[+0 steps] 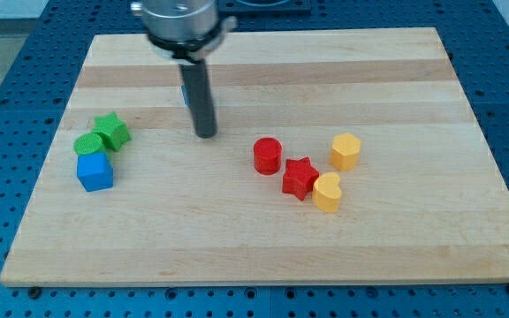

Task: Slide the blue triangle to the left slightly

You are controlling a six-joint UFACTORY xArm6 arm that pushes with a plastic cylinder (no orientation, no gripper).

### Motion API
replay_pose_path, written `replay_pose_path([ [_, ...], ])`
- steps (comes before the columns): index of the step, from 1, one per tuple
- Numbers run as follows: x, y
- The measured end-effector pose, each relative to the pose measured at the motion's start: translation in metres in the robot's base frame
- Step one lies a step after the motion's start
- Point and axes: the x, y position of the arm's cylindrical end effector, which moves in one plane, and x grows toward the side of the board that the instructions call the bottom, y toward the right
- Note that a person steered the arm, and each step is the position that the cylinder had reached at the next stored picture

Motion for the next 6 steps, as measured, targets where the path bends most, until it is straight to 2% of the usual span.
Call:
replay_pose_path([
  [1, -0.010, 0.048],
  [2, -0.045, 0.082],
  [3, -0.067, 0.061],
  [4, -0.070, 0.026],
  [6, -0.070, 0.000],
])
